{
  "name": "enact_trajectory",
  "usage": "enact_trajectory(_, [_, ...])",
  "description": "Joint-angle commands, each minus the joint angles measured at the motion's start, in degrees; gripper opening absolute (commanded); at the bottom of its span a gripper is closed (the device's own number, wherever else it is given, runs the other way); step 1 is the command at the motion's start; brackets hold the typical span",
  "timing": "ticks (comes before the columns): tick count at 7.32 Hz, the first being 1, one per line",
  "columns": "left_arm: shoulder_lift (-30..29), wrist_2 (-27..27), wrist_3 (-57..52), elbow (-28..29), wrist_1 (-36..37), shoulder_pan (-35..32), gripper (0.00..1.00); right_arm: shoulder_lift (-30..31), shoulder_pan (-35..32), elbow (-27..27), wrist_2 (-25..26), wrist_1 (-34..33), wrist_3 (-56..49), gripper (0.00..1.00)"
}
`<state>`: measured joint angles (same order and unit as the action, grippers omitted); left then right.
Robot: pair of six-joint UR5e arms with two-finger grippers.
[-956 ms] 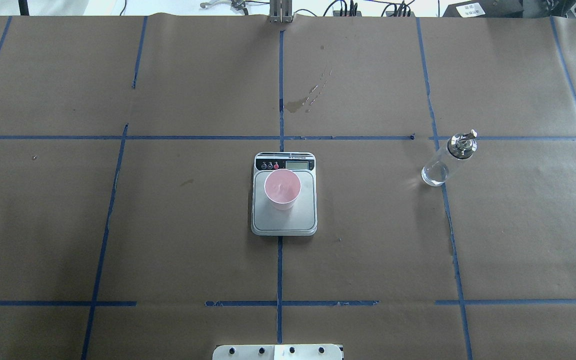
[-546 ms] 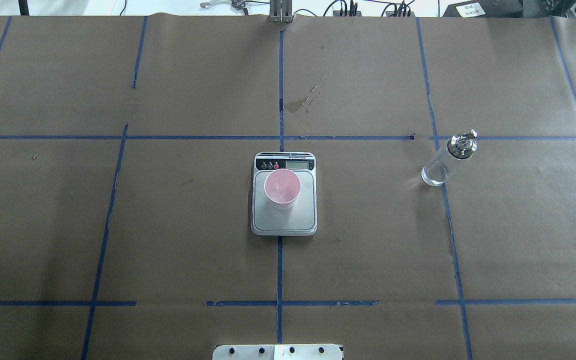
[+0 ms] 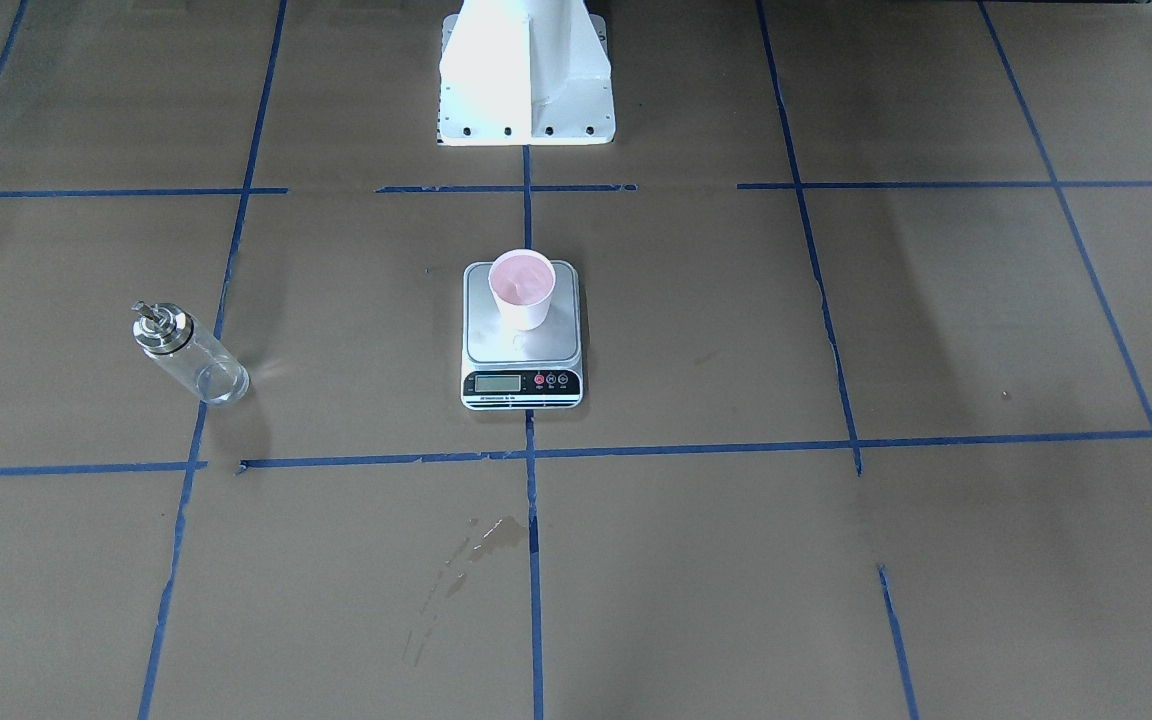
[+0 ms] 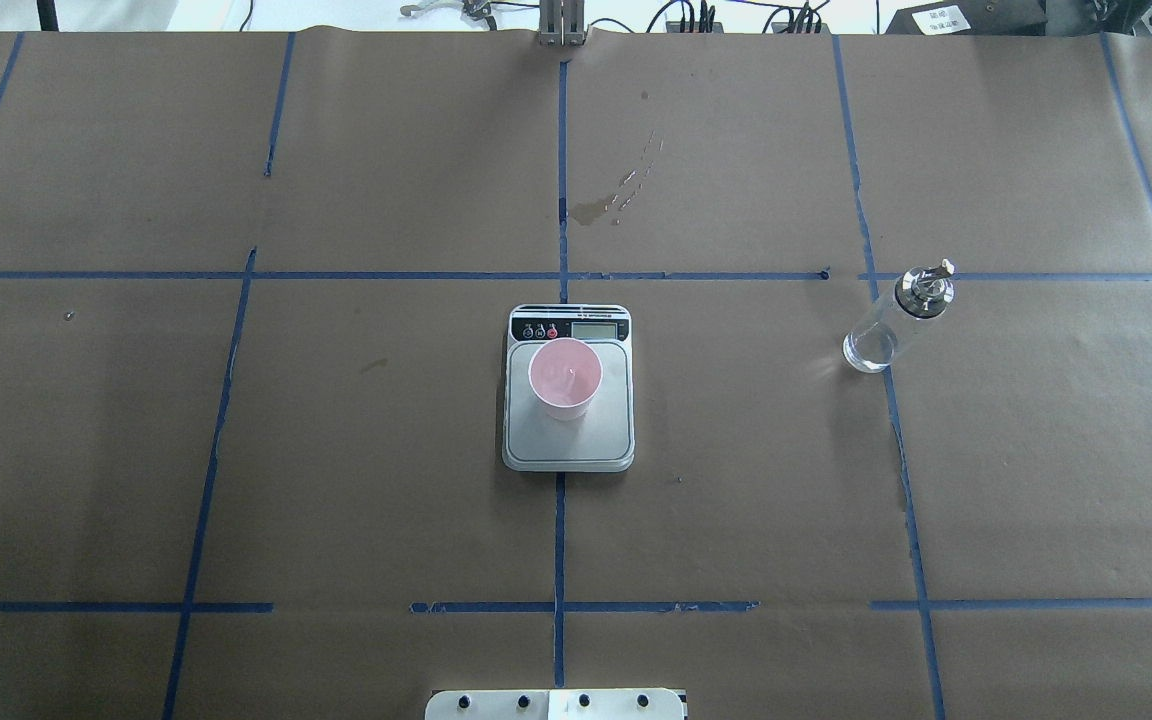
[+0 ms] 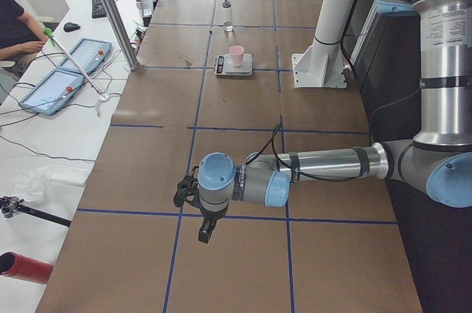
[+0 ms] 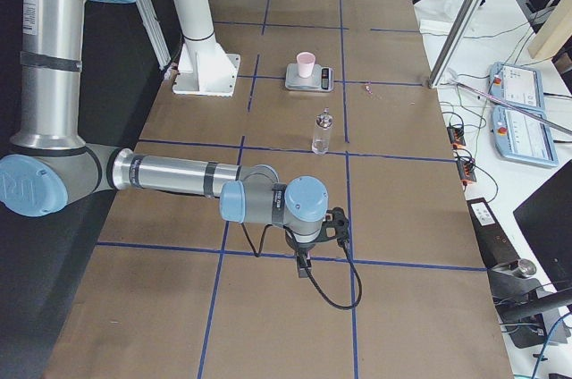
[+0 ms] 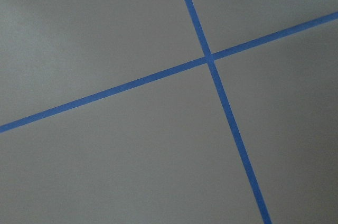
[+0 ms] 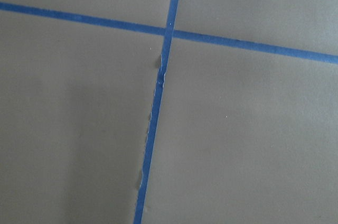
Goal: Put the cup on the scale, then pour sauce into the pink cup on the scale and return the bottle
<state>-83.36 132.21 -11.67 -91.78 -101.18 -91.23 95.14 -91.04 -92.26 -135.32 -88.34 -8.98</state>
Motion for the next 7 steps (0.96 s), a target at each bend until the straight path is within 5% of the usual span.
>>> enact_trajectory(1, [-2.3, -0.1, 0.1, -3.7, 10.6, 0.0, 1.00, -4.6, 0.1, 5.1, -0.5, -1.0, 5.1, 1.00])
enact_trajectory(4, [-2.9, -0.1, 0.1, -3.4, 11.6, 0.0, 1.00, -4.6, 0.1, 4.5, -5.1, -0.6, 5.1, 1.00])
enact_trajectory(7, [-4.3, -0.1, 0.1, -3.0, 11.6, 0.0, 1.00, -4.7, 0.1, 2.6, -4.2, -0.6, 5.1, 1.00])
